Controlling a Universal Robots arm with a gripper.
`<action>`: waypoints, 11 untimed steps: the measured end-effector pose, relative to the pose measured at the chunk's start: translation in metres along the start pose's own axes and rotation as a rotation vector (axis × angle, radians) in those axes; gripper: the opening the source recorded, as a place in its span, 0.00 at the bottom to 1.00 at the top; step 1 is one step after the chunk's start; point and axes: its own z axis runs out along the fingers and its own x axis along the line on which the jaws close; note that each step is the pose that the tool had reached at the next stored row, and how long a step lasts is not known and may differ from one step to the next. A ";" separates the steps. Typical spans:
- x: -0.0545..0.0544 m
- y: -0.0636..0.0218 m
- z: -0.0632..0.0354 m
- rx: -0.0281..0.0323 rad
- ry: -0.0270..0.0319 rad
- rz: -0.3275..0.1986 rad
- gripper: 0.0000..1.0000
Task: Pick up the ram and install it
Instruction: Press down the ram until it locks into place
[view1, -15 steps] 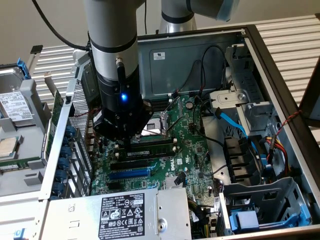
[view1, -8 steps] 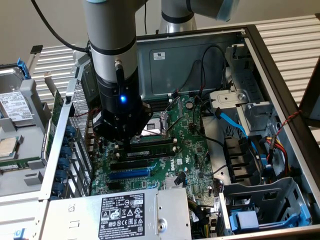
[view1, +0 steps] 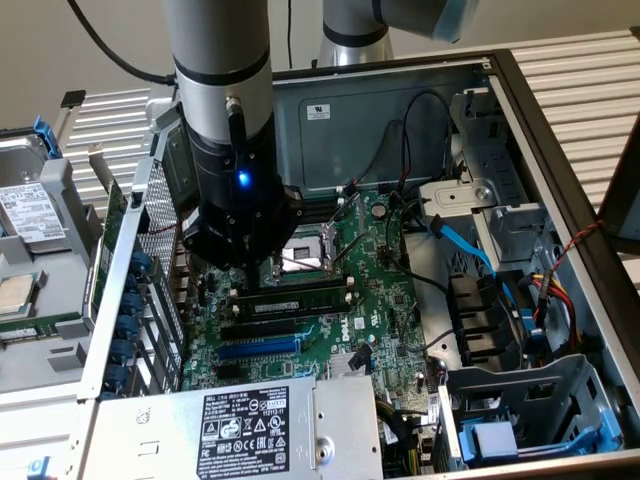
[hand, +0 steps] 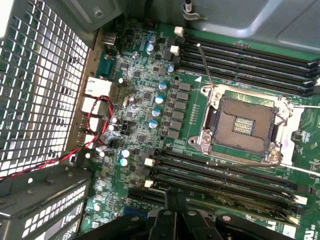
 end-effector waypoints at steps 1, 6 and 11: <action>-0.002 0.0000 -0.0011 0.0000 -0.0023 0.000 0.11; -0.016 -0.0017 -0.0062 0.0001 -0.0042 0.000 0.11; -0.034 -0.0046 -0.0155 -0.0013 -0.0044 0.000 0.11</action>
